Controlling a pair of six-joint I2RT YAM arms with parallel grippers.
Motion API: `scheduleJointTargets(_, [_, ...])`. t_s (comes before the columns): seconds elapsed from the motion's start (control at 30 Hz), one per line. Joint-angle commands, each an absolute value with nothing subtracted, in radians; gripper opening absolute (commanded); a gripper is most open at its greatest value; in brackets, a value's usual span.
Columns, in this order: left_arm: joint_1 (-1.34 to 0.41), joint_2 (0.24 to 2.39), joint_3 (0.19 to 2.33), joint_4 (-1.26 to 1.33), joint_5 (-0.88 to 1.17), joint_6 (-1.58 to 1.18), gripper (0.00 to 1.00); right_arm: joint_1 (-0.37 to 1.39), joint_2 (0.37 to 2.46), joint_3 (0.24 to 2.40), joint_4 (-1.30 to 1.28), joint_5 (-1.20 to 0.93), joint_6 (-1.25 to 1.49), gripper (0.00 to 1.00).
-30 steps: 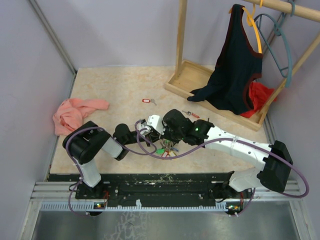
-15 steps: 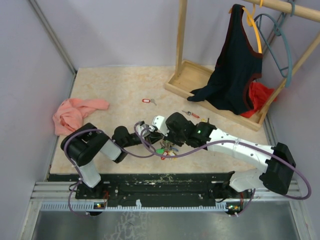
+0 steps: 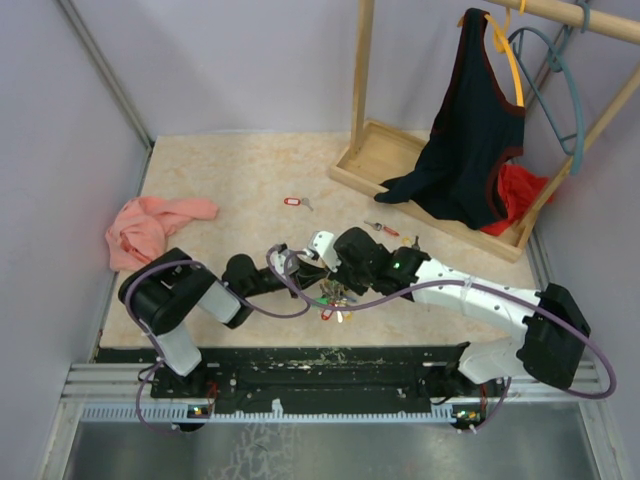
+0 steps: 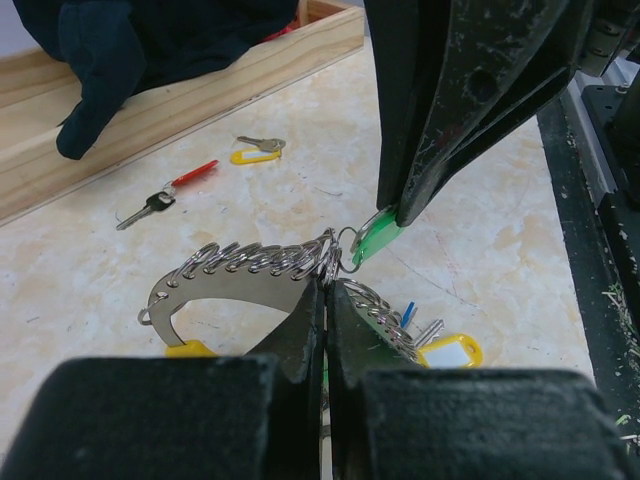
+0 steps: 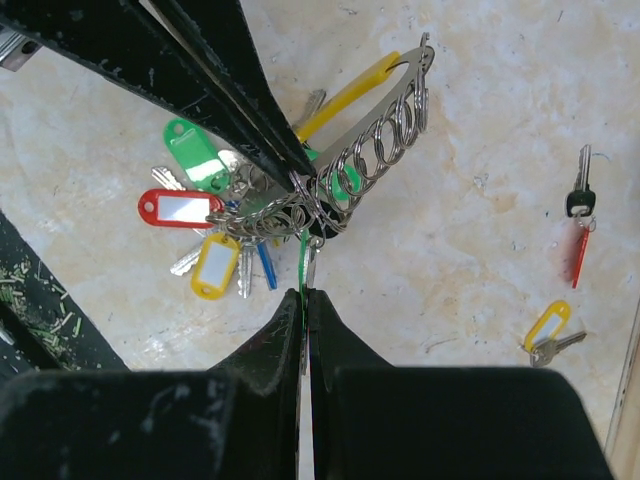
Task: Put the keys on the keyring
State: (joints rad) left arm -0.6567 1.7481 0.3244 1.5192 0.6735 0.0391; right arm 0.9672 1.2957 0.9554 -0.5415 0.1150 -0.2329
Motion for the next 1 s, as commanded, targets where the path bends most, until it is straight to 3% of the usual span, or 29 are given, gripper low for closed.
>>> scheduleJointTargets(0.0, [-0.653,1.71,0.309,1.791,0.642,0.048,0.0,0.95,1.324,0.947,-0.517,0.097,-0.195,0.0])
scheduleJointTargets(0.77, [-0.653,1.687,0.262,1.79,0.618,0.059,0.0,0.93,1.475,1.0,-0.461,0.012,-0.2,0.0])
scheduleJointTargets(0.97, [-0.654,1.691,0.252,1.791,0.617,0.066,0.0,0.932,1.4,1.023,-0.469,0.03,-0.241,0.0])
